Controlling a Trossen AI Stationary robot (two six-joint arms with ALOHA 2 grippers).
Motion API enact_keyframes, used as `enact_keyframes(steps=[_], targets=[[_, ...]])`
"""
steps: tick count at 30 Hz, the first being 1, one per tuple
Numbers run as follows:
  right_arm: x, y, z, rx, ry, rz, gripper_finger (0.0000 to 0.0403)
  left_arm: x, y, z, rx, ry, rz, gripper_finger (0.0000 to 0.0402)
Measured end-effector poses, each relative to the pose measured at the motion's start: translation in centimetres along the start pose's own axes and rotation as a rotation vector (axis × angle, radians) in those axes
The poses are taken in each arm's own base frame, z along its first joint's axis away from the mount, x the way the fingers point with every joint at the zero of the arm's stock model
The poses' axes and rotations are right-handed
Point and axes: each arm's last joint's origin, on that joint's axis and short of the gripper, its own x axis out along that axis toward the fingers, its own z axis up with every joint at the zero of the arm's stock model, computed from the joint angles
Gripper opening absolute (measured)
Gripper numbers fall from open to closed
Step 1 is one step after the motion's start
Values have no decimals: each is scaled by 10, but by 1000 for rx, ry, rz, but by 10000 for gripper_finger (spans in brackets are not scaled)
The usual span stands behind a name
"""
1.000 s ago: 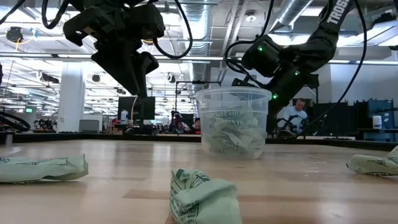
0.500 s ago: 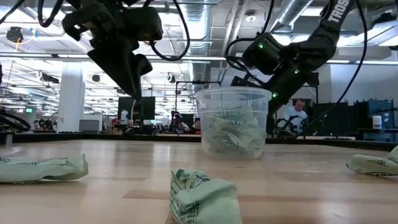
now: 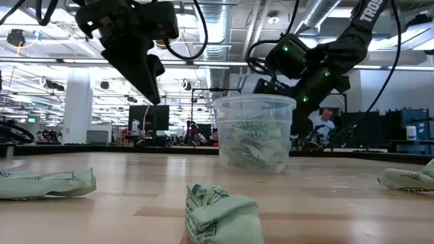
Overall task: Pick and place Stevia / Truvia into bins
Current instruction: Put the stevia packet into the transparent container
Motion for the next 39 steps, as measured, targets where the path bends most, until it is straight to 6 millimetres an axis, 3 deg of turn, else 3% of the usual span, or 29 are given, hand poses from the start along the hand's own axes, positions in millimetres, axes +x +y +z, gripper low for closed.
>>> enact_keyframes(steps=[10,16,23,39], targets=[[4,-4,0,-13,-14,-64,177,0,0,3,-21,-31,3,121],[4,-5,1,-28,-21,-62,212,0,0,4,-34,-42,19,121],[7,-5,4,-28,-72,-69,204,0,0,4,-34,-42,19,121],[15,-5,0,-20,20,-54,145,0,0,4,-38,-45,19,121]])
